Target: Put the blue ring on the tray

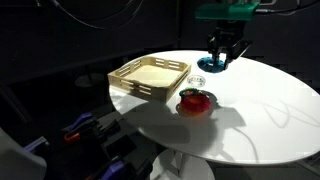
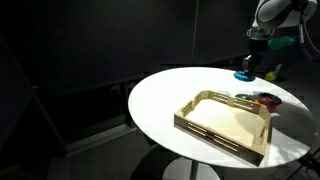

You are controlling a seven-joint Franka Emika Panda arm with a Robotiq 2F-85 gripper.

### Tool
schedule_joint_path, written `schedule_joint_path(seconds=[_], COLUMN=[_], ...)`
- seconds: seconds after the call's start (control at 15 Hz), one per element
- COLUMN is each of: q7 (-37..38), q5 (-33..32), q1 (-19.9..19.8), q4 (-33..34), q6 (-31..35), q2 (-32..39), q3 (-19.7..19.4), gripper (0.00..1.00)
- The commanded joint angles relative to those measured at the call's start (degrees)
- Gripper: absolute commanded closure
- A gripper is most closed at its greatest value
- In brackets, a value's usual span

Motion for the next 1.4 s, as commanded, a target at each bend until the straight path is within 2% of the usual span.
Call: schedule_joint_path(seconds=[0.0, 0.53, 1.33], q7=[-1.3, -1.9, -3.8], q5=[1.0, -0.2, -3.6], q1=[0.2, 2.9, 6.6], q4=[-2.0, -7.4, -14.8], q6=[-3.7, -3.3, 5.3], q2=[-4.0, -7.1, -7.0], q3=[0.9, 2.3, 4.4], gripper=[0.90, 0.90, 0.90])
